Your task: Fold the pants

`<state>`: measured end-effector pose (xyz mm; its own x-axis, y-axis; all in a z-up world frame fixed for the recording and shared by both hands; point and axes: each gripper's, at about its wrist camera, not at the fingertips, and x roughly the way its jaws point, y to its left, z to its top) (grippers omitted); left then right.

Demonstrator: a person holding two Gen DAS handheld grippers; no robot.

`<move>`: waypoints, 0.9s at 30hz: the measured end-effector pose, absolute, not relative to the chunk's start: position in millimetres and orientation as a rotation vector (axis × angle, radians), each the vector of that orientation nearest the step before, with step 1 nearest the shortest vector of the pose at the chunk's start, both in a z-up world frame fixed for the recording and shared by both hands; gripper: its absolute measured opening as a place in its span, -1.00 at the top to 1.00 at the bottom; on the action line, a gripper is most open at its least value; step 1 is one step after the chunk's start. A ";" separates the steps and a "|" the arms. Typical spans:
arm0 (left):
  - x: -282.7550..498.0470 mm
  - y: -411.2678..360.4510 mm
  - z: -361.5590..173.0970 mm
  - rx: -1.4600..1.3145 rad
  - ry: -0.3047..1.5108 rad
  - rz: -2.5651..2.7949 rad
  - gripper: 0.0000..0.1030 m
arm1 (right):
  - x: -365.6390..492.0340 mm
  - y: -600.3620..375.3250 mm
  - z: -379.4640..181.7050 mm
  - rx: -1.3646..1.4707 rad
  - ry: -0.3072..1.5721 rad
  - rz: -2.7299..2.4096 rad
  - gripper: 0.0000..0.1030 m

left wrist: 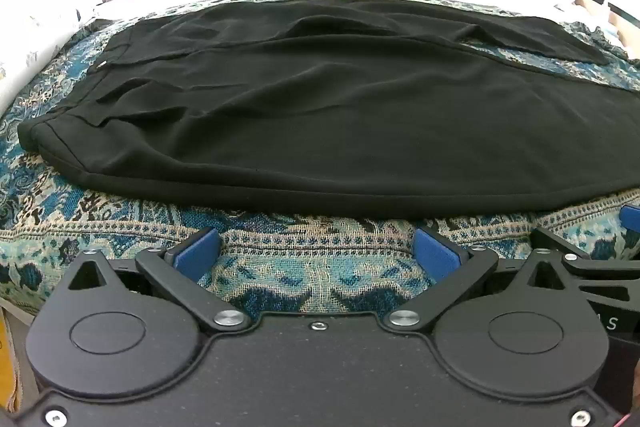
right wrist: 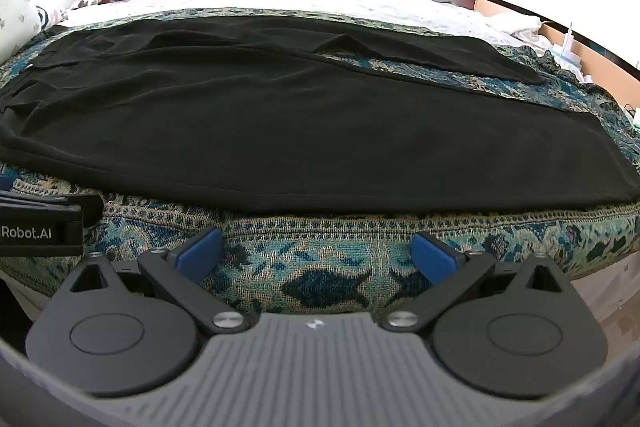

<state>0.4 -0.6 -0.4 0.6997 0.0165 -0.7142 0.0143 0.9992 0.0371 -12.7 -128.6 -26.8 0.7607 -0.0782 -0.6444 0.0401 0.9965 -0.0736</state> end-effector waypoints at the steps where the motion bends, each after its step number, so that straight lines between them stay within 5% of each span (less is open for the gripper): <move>1: 0.3 -0.6 -0.4 0.043 0.794 0.002 -1.00 | -12.8 -128.6 -26.8 -0.058 0.703 -0.065 -1.00; 27: 0.9 -0.8 0.4 0.040 0.789 0.004 -1.00 | -13.4 -130.8 -25.6 -0.056 0.709 -0.064 -1.00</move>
<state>0.9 -0.8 0.4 0.7045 0.0182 -0.7095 0.0117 0.9992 0.0373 -13.4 -130.8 -25.6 0.7574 -0.0778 -0.6483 0.0396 0.9965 -0.0732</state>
